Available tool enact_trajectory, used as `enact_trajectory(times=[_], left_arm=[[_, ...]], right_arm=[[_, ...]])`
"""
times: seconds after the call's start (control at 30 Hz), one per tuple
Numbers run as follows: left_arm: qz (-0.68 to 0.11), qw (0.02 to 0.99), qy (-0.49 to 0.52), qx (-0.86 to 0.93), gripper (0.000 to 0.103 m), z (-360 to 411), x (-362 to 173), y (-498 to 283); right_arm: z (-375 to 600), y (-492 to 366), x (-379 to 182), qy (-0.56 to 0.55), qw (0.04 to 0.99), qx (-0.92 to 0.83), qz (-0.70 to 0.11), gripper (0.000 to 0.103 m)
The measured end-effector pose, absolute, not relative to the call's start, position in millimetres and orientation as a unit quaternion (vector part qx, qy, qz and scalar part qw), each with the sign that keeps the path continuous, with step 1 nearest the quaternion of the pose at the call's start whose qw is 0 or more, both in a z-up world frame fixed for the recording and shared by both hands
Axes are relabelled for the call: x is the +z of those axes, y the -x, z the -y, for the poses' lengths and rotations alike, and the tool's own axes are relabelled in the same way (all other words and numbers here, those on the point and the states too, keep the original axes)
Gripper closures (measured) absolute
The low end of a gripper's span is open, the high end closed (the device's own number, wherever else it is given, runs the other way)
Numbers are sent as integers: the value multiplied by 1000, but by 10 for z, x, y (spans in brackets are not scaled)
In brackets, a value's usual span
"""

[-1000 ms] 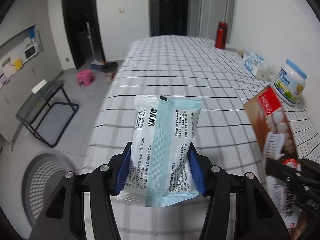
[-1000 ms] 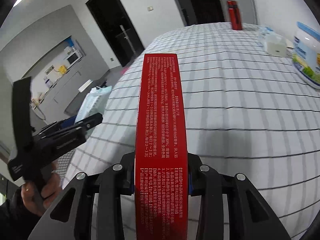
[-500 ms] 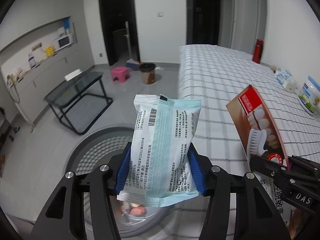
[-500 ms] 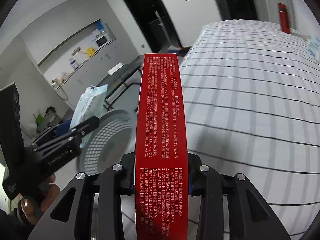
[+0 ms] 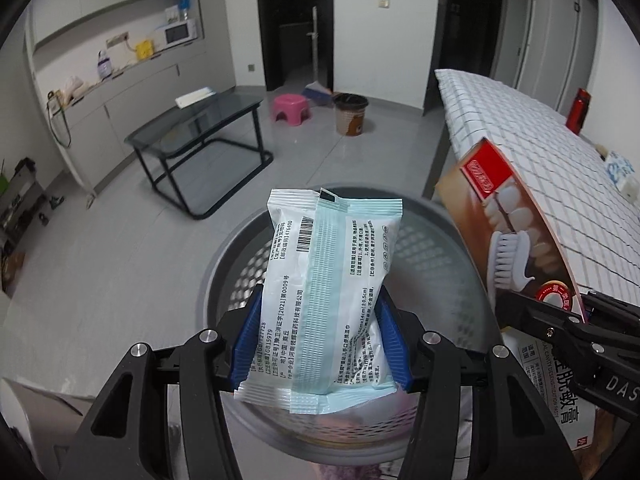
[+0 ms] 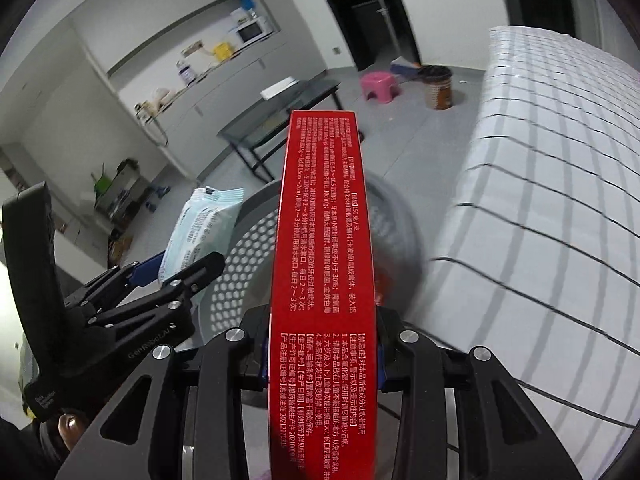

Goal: Collect trash
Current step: 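Carry box and packet over the basket and open both tools to drop them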

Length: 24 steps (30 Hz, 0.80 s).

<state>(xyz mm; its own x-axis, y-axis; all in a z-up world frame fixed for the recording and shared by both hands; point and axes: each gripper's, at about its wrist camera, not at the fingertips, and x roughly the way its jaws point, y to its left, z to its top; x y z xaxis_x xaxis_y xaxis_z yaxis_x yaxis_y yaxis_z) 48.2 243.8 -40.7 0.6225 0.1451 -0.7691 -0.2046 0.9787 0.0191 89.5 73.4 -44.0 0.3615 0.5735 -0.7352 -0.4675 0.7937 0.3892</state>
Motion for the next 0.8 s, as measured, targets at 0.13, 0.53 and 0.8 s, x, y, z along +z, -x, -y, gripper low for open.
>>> enact_trajectory(times=[0.13, 0.53, 0.8], left_arm=[[-429, 896, 46, 105, 50, -2526, -498, -489], [-439, 889, 59, 111, 48, -2643, -635, -499], [-431, 893, 62, 117, 33, -2653, -593, -461]], right_arm=[[-999, -906, -489, -44, 815, 326, -476, 69], [-1260, -1021, -509, -25, 809, 324, -490, 68], [-1270, -934, -430, -18, 826, 316, -467, 43]])
